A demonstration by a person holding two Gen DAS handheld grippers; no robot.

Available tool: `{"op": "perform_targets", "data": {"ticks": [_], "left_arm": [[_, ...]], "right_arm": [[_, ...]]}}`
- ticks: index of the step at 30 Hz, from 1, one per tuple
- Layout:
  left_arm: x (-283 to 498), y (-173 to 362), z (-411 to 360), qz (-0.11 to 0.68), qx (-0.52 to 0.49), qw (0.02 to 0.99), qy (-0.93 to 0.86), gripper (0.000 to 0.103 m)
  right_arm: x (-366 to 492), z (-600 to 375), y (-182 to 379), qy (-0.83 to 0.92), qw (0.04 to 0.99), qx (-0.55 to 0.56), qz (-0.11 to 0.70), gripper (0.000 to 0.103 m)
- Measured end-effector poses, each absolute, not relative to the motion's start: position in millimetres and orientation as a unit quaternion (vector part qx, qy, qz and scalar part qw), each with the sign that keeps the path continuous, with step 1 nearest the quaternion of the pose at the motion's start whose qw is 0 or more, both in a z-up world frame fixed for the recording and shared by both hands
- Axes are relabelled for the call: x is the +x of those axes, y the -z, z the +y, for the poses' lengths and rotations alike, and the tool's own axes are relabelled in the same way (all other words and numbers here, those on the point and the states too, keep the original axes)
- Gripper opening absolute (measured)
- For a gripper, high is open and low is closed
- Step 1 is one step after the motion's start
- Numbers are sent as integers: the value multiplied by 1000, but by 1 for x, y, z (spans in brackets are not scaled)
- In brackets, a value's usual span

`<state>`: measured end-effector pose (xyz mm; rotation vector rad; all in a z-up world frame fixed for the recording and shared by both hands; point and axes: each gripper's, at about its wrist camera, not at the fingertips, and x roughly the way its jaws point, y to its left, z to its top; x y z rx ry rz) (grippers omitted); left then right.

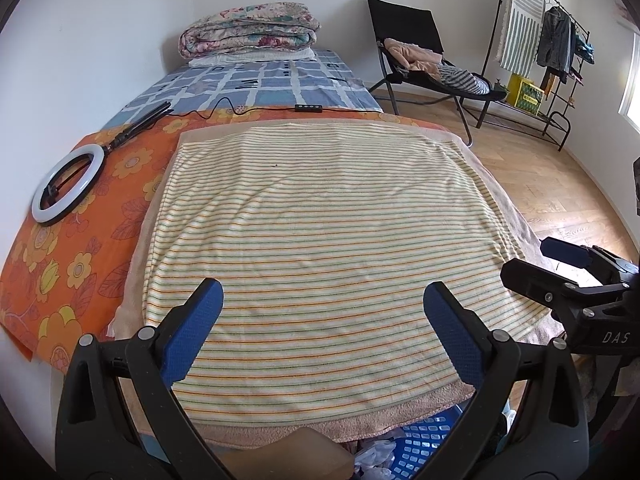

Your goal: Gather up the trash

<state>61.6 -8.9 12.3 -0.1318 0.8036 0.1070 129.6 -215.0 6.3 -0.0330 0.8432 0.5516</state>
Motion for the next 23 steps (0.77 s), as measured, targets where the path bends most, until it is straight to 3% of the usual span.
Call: {"op": "perform_targets", "data": {"ticks": [23], "left_arm": [[66,-11,-6,400,-75,912,-51,102]], "right_arm": [[130,-215,-2,-260,873,-11,413,103]]}}
